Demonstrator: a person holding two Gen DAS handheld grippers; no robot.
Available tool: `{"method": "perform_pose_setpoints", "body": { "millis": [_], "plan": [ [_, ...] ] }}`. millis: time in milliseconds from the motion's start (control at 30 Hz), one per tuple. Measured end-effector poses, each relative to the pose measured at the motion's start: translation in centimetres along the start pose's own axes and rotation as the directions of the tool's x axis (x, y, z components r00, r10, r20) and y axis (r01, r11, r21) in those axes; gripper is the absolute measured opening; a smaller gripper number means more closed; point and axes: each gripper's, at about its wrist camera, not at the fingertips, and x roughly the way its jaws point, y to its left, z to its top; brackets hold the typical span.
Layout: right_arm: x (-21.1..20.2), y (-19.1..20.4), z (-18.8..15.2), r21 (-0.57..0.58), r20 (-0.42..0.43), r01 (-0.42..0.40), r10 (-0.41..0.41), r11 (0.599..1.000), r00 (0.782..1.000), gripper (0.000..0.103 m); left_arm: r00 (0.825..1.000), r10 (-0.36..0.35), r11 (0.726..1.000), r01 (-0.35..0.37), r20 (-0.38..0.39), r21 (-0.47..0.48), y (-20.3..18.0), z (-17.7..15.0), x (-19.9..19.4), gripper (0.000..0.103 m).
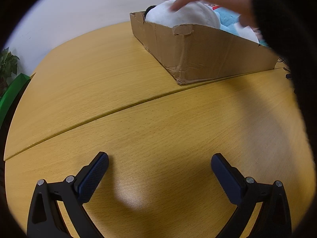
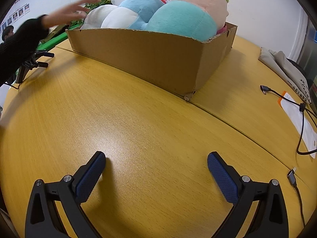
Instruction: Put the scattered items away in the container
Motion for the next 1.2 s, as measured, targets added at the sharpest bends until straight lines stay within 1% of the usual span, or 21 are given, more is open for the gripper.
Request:
{"method": "perform_pose_setpoints", "body": {
  "millis": [1200],
  "plan": [
    [-0.11,0.05,0.03,-0.002,-0.001,-0.001,0.001,1.000,1.000,0.103,1.000,0.008,1.000,-0.008,0.000,-0.009,-0.51,0.23,0.06,0.103]
  ]
}}
